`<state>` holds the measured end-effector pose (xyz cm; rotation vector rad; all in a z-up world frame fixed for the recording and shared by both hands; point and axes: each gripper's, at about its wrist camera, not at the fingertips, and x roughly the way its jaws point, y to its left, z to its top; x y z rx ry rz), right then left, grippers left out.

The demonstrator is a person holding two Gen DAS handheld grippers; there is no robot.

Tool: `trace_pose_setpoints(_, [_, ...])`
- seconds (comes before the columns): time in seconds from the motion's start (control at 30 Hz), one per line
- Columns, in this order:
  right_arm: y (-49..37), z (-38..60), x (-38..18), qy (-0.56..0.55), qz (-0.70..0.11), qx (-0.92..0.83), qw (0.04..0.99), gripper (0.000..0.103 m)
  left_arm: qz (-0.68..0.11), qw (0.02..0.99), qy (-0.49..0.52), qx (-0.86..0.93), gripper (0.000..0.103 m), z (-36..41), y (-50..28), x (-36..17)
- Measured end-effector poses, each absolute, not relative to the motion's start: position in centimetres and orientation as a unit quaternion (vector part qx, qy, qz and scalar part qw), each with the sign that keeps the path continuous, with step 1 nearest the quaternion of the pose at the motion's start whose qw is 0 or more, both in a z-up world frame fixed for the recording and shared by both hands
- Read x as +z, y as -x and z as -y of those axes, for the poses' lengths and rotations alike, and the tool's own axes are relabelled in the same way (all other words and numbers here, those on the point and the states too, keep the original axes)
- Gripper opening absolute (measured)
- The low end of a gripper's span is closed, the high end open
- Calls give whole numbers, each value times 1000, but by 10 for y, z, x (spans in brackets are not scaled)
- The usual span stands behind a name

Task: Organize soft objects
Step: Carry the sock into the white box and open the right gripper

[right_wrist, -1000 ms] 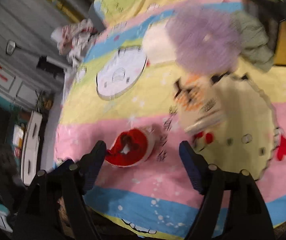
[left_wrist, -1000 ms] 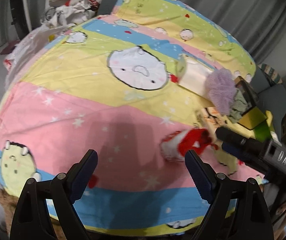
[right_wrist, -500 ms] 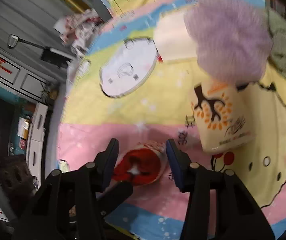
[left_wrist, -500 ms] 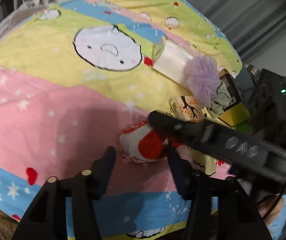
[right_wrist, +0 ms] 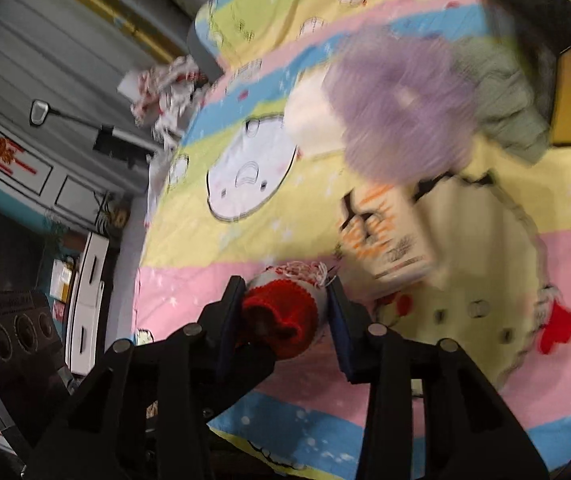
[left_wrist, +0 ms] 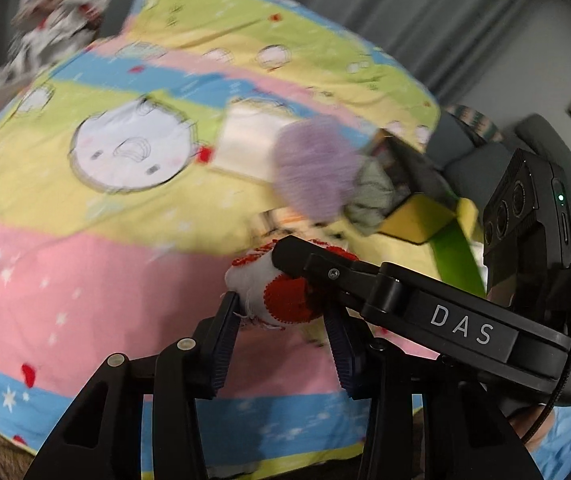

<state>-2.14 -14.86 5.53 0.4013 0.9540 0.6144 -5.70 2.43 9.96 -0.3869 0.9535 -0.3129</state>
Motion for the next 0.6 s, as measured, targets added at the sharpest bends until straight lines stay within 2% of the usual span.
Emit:
trace_pose_setpoints(0.33, [34, 251, 97, -248, -359, 213, 874, 40, -412, 870, 102, -249, 43, 74, 40, 145])
trace_pose_setpoints(0.6, [47, 334, 111, -291, -310, 125, 896, 41, -400, 851, 55, -336, 43, 160, 24, 160])
